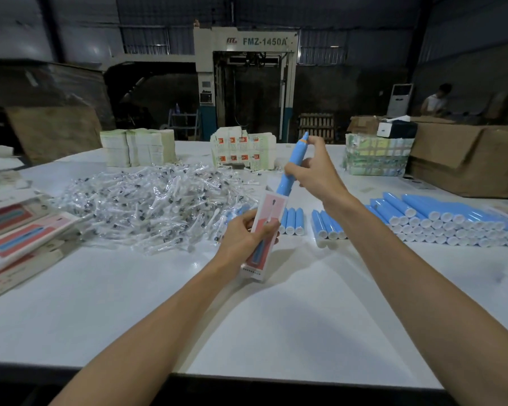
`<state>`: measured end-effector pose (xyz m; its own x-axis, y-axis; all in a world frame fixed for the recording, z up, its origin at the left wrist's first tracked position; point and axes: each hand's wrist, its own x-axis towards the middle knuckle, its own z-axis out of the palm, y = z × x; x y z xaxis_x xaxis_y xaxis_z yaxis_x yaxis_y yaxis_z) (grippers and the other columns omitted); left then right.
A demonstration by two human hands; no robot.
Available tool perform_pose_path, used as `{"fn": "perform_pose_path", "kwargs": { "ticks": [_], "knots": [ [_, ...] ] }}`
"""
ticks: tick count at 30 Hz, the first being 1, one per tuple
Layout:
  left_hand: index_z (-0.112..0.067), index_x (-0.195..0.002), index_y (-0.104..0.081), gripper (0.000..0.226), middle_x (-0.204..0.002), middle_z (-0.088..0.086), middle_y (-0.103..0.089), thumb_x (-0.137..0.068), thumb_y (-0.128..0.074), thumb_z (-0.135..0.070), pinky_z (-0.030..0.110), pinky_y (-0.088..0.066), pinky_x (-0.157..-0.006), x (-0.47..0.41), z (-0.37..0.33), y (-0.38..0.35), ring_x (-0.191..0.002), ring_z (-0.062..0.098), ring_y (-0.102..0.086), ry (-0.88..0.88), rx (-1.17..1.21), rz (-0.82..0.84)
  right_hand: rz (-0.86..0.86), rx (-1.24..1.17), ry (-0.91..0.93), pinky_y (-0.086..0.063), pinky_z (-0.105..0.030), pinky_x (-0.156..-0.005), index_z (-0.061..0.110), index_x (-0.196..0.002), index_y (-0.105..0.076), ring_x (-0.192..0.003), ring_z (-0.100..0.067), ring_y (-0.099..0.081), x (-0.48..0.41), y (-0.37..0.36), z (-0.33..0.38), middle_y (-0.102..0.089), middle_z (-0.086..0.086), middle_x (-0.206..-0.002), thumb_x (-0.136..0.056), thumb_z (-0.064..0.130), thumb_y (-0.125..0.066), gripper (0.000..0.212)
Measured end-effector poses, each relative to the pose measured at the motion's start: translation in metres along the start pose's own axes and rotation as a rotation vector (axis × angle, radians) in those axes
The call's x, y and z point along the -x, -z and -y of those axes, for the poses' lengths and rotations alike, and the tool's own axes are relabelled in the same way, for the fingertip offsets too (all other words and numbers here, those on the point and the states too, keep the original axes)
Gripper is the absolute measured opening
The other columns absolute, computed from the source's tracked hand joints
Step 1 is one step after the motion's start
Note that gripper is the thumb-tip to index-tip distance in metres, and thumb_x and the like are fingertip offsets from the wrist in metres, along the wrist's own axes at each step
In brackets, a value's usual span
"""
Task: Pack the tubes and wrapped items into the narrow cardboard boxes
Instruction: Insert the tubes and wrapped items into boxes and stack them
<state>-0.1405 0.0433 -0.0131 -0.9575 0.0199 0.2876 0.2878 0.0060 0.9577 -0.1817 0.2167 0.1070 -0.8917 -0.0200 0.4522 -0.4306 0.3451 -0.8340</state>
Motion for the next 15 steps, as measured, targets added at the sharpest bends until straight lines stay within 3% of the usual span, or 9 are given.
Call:
{"fn": "perform_pose_path", "kwargs": {
  "ticks": [4,6,9,11,13,15],
  "knots": [
    [-0.02,-0.136,-0.067,0.05,-0.112,-0.001,-0.081,-0.094,-0.083,-0.043,0.049,-0.064,-0.093,0.0,0.003,-0.002,-0.096,0.027,-0.081,-0.013,-0.011,0.015,0.121,0.094,-0.033,-0.043,-0.027,-0.069,0.019,-0.117,-0.054,-0.092,-0.018,-0.059,-0.002,0.001,0.002,-0.065,-0.001,-0.103,-0.1,0.026,-0.061,0.02],
    [-0.017,-0.138,-0.065,0.053,-0.115,0.003,-0.081,-0.095,-0.082,-0.043,0.052,-0.064,-0.093,0.0,0.005,-0.002,-0.097,0.03,-0.081,-0.007,0.026,0.02,0.174,0.24,0.017,-0.046,-0.03,-0.073,0.011,-0.11,-0.061,-0.095,-0.021,-0.059,0.003,-0.004,-0.001,-0.062,-0.002,-0.106,-0.101,0.03,-0.062,0.021],
    [-0.018,-0.135,-0.064,0.048,-0.112,0.008,-0.081,-0.097,-0.08,-0.043,0.046,-0.067,-0.087,0.002,0.007,-0.001,-0.096,0.032,-0.082,0.007,0.073,0.016,0.226,0.549,0.118,-0.049,-0.039,-0.091,0.012,-0.113,-0.064,-0.113,-0.022,-0.057,0.015,-0.017,-0.011,-0.052,-0.002,-0.128,-0.104,0.042,-0.056,0.032],
    [-0.018,-0.129,-0.066,0.039,-0.108,0.011,-0.082,-0.099,-0.078,-0.039,0.04,-0.067,-0.082,0.0,0.008,0.002,-0.095,0.032,-0.082,0.02,0.106,0.002,0.122,0.714,0.229,-0.047,-0.045,-0.1,0.015,-0.127,-0.062,-0.12,-0.022,-0.054,0.022,-0.027,-0.013,-0.053,-0.002,-0.135,-0.106,0.045,-0.051,0.038],
    [-0.01,-0.124,-0.067,0.032,-0.102,0.014,-0.081,-0.103,-0.075,-0.033,0.036,-0.066,-0.078,-0.003,0.008,0.002,-0.089,0.03,-0.082,0.014,0.098,-0.008,-0.027,0.741,0.424,-0.047,-0.046,-0.102,0.013,-0.129,-0.061,-0.117,-0.024,-0.055,0.028,-0.041,-0.006,-0.061,-0.005,-0.127,-0.107,0.038,-0.052,0.034],
    [-0.004,-0.114,-0.066,0.017,-0.091,0.012,-0.081,-0.106,-0.069,-0.019,0.031,-0.064,-0.071,-0.006,0.011,0.002,-0.08,0.025,-0.08,0.018,0.08,-0.045,-0.013,0.691,0.631,-0.05,-0.046,-0.099,0.014,-0.122,-0.065,-0.109,-0.022,-0.057,0.033,-0.066,0.005,-0.066,-0.003,-0.117,-0.106,0.025,-0.056,0.022]
  ]
}}
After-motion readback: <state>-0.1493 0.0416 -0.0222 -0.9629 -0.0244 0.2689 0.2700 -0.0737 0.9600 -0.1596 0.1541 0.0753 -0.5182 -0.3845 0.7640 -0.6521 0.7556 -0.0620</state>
